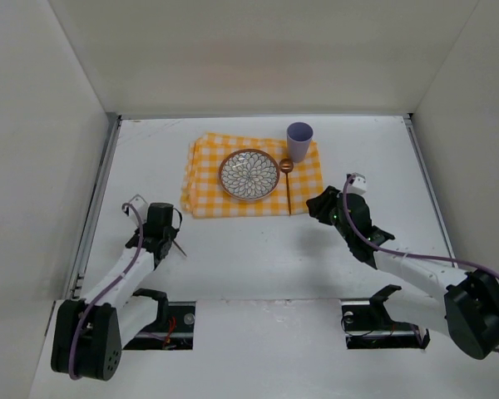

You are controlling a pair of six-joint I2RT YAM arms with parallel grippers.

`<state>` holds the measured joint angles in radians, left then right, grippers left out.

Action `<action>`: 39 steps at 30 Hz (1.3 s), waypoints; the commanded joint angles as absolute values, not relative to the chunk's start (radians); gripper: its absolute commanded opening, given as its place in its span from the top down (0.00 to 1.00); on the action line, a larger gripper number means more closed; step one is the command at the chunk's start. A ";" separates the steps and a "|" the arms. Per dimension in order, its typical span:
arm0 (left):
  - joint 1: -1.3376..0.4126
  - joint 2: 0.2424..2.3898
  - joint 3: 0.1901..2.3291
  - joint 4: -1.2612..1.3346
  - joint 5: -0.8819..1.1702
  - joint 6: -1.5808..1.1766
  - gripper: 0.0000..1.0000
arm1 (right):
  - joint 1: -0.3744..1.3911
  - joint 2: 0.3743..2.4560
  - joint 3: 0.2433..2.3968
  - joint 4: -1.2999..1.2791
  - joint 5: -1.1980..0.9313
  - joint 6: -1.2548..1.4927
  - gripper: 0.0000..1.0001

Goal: Set the dinner table for one person

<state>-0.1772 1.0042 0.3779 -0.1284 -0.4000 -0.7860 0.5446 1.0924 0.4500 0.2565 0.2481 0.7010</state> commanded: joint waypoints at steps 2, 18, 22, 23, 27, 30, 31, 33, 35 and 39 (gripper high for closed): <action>-0.240 0.919 0.474 -0.172 -0.483 -0.698 1.00 | 0.547 1.089 0.483 0.311 0.265 0.686 0.53; -0.481 1.532 1.067 -0.118 -0.460 -0.269 0.94 | 0.547 1.120 0.488 0.318 0.268 0.683 0.52; -0.453 1.636 1.124 -0.068 -0.411 -0.192 0.91 | 0.548 1.115 0.488 0.318 0.268 0.683 0.52; -0.447 1.664 1.147 -0.072 -0.402 -0.178 0.91 | 0.548 1.112 0.488 0.318 0.268 0.683 0.52; -0.438 1.723 1.187 -0.091 -0.394 -0.163 0.91 | 0.548 1.112 0.486 0.318 0.268 0.683 0.52; -0.439 1.759 1.195 -0.080 -0.391 -0.147 0.91 | 0.548 1.103 0.486 0.318 0.268 0.681 0.52; -0.439 1.766 1.195 -0.080 -0.391 -0.150 0.91 | 0.548 1.100 0.485 0.318 0.268 0.681 0.52; -0.439 1.782 1.198 -0.077 -0.390 -0.149 0.92 | 0.548 1.100 0.482 0.318 0.270 0.681 0.52; -0.439 1.792 1.203 -0.075 -0.390 -0.147 0.92 | 0.548 1.106 0.483 0.318 0.267 0.681 0.52; -0.435 1.813 1.212 -0.061 -0.385 -0.158 0.92 | 0.548 1.115 0.489 0.318 0.272 0.678 0.52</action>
<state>-0.4377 1.8126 1.1618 -0.0864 -0.3962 -0.1875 0.5446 1.1202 0.4500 0.2623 0.2546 0.6949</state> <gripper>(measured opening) 0.091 0.479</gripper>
